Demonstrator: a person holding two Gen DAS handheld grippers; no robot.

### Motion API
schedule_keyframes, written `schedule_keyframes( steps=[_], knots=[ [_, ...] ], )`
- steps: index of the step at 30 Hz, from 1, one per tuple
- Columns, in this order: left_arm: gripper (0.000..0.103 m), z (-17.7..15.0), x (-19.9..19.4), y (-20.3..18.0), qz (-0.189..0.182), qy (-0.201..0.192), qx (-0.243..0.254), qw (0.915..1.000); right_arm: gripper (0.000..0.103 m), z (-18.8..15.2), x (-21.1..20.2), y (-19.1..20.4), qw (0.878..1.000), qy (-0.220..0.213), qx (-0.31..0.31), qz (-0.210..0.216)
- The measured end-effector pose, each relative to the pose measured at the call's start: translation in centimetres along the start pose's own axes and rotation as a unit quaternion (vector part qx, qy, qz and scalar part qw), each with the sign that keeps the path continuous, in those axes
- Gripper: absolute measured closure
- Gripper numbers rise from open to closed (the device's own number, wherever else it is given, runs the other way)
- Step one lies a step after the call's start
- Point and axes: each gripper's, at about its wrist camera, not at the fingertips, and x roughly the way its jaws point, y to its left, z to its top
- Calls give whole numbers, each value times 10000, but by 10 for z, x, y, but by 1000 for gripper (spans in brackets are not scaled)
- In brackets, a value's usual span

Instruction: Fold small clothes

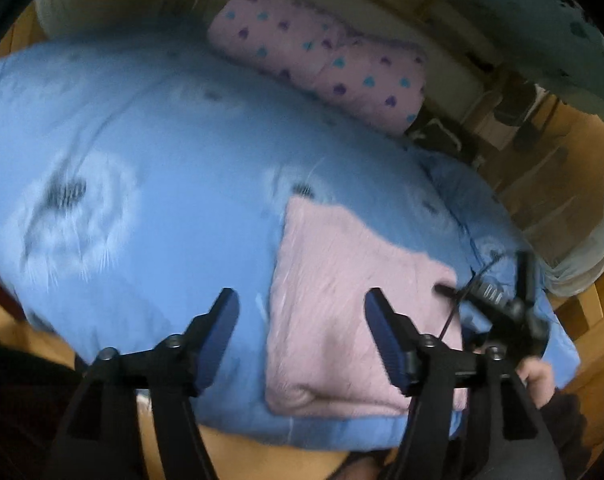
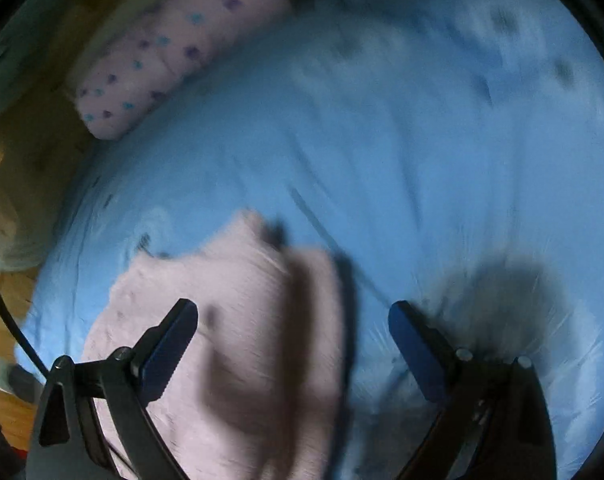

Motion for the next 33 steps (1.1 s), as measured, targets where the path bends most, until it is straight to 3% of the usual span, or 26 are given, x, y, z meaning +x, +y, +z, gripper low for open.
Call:
schedule_keyframes(
  steps=[4,6,8,10,12,14,16,18,19,20,22,23,25,29,33],
  knots=[
    [50,16,16,-15,-7,210,356,9991,4,-17,-1,10,9982,-17,-599,-34],
    [50,26,34,-22,-13,448,471,9979,4,-22,-3,8,9981,-4,-607,90],
    [50,38,61,-29,-85,875,644,9940,3,-25,-5,5,9974,111,-509,491],
    [50,45,89,-37,-35,1104,1130,9874,3,-29,-2,0,9935,142,-345,1077],
    [50,44,121,-39,114,1440,1533,9776,0,-28,8,0,9916,-2,-444,1218],
    [46,43,148,-27,-12,1834,1279,9747,0,-26,18,12,9906,-183,-868,1041],
    [39,45,166,0,-550,2148,457,9740,0,-26,22,20,9909,-151,-1041,839],
    [40,47,168,16,-906,2251,22,9701,0,-22,22,21,9912,-104,-1003,862],
    [42,48,169,21,-1059,2318,-45,9670,6,-19,22,20,9912,-110,-946,922],
    [52,48,169,22,-1137,2378,-60,9646,24,-16,22,18,9914,-132,-904,940],
    [67,46,171,23,-1469,2554,-284,9552,48,-12,22,9,9908,-42,-642,1191],
    [70,44,167,22,-1498,2459,-282,9572,60,-9,25,7,9897,24,-551,1320],
    [77,44,164,18,-1383,2362,-276,9614,67,-7,30,8,9852,190,-426,1646],
    [83,44,145,-2,-936,1943,400,9757,70,-2,24,20,9818,47,-435,1847],
    [83,47,125,-29,-635,1449,994,9824,71,4,0,44,9759,-389,-774,2003]
  ],
)
